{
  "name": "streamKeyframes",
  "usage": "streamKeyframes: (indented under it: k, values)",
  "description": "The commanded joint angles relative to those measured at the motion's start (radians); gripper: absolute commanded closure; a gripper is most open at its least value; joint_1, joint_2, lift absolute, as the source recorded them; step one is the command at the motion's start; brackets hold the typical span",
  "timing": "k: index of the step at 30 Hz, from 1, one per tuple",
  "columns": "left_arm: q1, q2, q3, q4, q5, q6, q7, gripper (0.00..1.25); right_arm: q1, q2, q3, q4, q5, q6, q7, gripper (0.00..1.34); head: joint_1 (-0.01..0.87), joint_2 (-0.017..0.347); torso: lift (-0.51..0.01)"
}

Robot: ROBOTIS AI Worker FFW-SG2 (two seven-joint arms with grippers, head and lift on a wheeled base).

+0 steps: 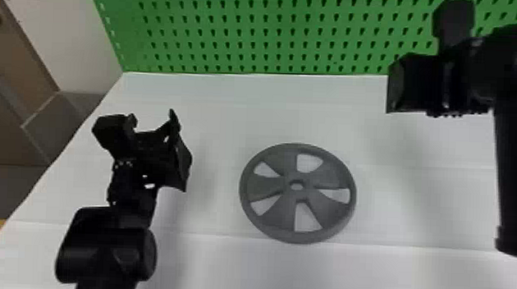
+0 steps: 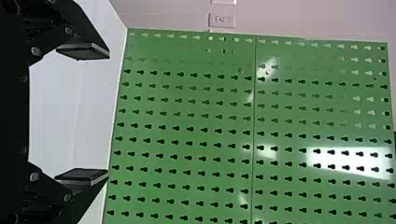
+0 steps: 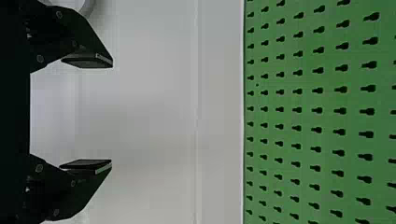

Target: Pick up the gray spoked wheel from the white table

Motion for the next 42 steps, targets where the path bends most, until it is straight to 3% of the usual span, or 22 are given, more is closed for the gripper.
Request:
streamKeyframes:
  k: [1, 6, 18, 25, 33, 42]
  values:
    - [0.0, 0.001, 0.0, 0.0, -0.001, 0.0, 0.0, 0.36, -0.054, 0.011, -0.035, 0.1, -0.015, 0.047, -0.001, 0.5, 0.779, 0.152, -0.063]
    - [0.0, 0.0, 0.002, 0.0, -0.003, 0.0, 0.0, 0.36, -0.115, 0.007, -0.073, 0.246, -0.08, 0.096, -0.001, 0.5, 0.779, 0.152, -0.063]
    - [-0.003, 0.001, 0.002, 0.0, -0.007, 0.0, 0.0, 0.36, -0.209, 0.009, -0.084, 0.468, -0.03, 0.116, 0.0, 0.5, 0.779, 0.152, -0.063]
    - [-0.006, 0.003, 0.0, 0.0, -0.011, 0.0, 0.0, 0.36, -0.239, 0.011, -0.092, 0.505, 0.084, 0.116, 0.0, 0.5, 0.779, 0.152, -0.063]
    - [-0.012, 0.003, -0.006, 0.001, -0.015, 0.0, 0.0, 0.36, -0.252, 0.011, -0.122, 0.583, 0.027, 0.116, 0.0, 0.5, 0.779, 0.152, -0.063]
    - [-0.017, 0.004, -0.009, 0.004, -0.015, 0.0, 0.002, 0.36, -0.236, 0.007, -0.122, 0.612, 0.027, 0.116, 0.0, 0.5, 0.779, 0.152, -0.063]
